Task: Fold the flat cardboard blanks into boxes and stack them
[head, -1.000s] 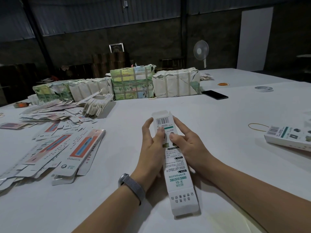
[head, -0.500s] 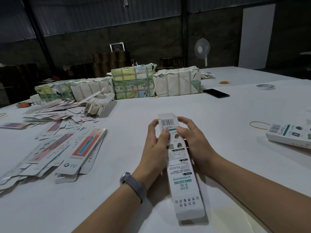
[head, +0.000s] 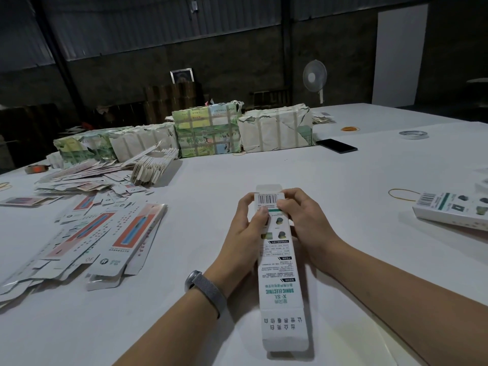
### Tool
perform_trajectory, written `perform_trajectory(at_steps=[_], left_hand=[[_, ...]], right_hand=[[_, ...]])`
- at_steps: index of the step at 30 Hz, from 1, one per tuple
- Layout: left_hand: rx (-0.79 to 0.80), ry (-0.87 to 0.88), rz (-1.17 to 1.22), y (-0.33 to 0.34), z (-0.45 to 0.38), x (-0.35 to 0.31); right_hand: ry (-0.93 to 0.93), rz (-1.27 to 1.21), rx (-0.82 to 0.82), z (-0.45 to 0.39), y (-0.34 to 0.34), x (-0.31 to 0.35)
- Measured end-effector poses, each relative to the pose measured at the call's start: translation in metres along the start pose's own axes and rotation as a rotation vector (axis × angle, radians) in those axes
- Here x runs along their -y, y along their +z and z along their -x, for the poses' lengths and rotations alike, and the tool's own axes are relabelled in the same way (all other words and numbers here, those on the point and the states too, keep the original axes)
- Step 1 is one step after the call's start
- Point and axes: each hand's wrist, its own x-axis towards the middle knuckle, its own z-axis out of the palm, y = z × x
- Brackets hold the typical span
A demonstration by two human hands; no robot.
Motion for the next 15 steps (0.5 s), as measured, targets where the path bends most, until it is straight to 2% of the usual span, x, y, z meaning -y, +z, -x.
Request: perform_trajectory(at_steps=[7,15], left_hand=[[0.028,-0.043,0.005,0.0023,0.0002,-0.0012],[0.013,-0.063,0.041,0.0036,0.0042,-0.0034]], right_hand=[[-0.108,0.086,-0.128,-0.0017,-0.0019,-0.0001],[-0.158,0.029,-0.090,-0.0007,-0.0015,-0.0022]])
